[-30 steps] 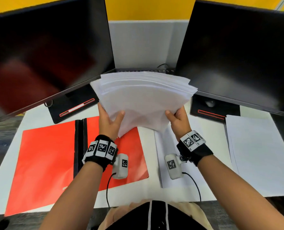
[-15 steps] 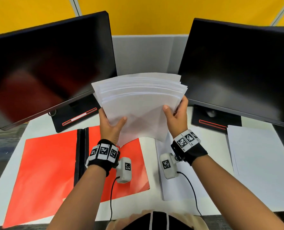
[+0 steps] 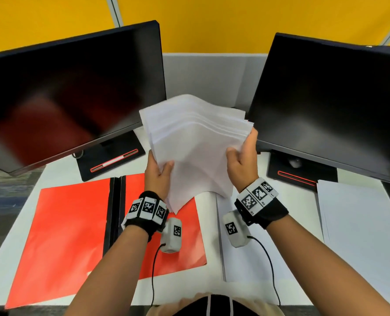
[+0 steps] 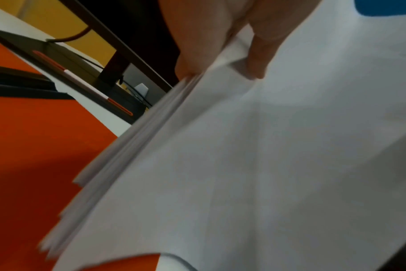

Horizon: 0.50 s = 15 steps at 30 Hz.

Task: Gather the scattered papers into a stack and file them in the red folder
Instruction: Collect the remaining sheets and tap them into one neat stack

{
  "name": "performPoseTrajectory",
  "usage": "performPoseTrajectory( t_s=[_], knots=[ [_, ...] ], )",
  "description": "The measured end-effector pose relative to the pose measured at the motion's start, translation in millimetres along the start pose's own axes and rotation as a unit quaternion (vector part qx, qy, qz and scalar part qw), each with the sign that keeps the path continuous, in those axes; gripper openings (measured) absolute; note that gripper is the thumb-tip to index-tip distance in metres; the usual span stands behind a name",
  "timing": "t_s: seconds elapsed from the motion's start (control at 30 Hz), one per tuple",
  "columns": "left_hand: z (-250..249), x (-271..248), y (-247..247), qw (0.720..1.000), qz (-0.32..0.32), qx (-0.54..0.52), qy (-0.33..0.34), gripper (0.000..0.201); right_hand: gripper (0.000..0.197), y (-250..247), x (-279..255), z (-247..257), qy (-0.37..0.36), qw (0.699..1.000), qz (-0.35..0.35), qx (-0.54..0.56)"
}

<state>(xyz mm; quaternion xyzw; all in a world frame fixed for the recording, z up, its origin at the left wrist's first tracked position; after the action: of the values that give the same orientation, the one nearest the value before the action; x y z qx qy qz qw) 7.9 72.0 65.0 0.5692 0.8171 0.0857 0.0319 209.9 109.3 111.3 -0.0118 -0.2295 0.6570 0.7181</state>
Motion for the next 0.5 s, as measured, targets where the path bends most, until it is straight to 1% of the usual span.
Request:
performPoseTrajectory(
  t_s=[0.07, 0.17, 0.23, 0.33, 0.37, 0.43, 0.5],
  knots=[
    [-1.7, 3.2, 1.6, 1.000, -0.014, -0.005, 0.008, 0.048, 0.053, -2.4, -1.0, 4.0, -0.002, 1.000, -0.021, -0.001],
    [-7.9, 6.7, -1.8, 1.000, -0.008, 0.002, 0.022, 0.053, 0.055, -10.9, 3.7, 5.8, 0.003, 1.000, -0.030, -0.003],
    [-12.1, 8.4, -5.2, 1.000, 0.003, 0.009, 0.026, 0.055, 0.062, -13.7, 3.6, 7.3, 0.005, 1.000, -0.024, 0.012],
    [-14.5, 11.0, -12.1, 0.999, 0.013, -0.027, 0.009, 0.056, 0.078, -13.6, 0.4, 14.4, -0.002, 1.000, -0.011, 0.028],
    [-13.6, 13.2, -14.4, 0.999, 0.015, -0.044, 0.001, 0.055, 0.081, -16.1, 1.6, 20.3, -0.018, 0.999, -0.023, 0.013],
    [-14.1, 15.6, -16.7, 0.998, 0.020, -0.060, -0.015, 0.054, 0.081, -24.6, 6.8, 37.4, -0.079, 0.993, -0.058, -0.058],
    [-15.6, 19.6, -17.8, 0.998, 0.030, -0.059, -0.023, 0.054, 0.075, -29.5, 16.1, 61.9, -0.145, 0.973, -0.055, -0.173]
  ],
)
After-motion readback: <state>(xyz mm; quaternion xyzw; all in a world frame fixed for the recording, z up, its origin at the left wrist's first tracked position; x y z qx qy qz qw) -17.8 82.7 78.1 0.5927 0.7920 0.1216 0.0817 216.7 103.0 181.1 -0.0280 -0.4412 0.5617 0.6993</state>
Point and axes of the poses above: each hand's wrist, its own x-axis towards the middle knuckle, its own y-axis out of the palm, z = x × y, the point moved 3 cm from there along x, towards the middle knuckle, and after that the axes turned 11 degrees about -x, right-handed, at the moved point
